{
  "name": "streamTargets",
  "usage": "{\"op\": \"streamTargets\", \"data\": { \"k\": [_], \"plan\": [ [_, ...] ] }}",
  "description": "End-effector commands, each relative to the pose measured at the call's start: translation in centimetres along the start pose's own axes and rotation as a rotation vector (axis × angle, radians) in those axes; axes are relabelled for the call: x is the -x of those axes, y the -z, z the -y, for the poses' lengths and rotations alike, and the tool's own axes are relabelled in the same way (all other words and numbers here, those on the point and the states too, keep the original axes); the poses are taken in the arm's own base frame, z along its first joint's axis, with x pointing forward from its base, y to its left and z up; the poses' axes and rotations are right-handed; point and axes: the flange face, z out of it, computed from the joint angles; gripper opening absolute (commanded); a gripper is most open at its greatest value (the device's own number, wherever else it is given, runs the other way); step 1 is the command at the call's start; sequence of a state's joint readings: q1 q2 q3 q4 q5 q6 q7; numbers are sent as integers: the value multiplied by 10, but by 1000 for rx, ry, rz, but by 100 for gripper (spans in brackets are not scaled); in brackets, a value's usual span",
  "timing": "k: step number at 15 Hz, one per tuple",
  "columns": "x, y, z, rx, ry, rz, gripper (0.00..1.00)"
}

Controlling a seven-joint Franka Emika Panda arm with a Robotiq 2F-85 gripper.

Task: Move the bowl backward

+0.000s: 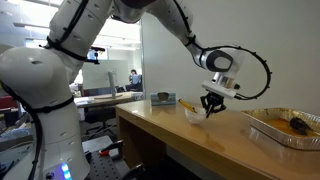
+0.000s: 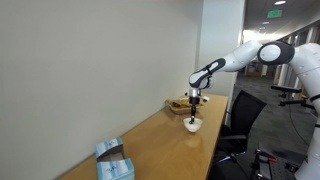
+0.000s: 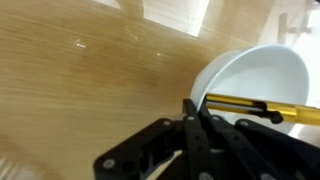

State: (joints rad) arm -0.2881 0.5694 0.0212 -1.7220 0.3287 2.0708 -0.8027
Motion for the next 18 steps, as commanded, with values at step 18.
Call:
{"op": "streamTargets", "data": {
  "k": [18],
  "plan": [
    [-87,23,93,136,238,-66,1]
  ]
}}
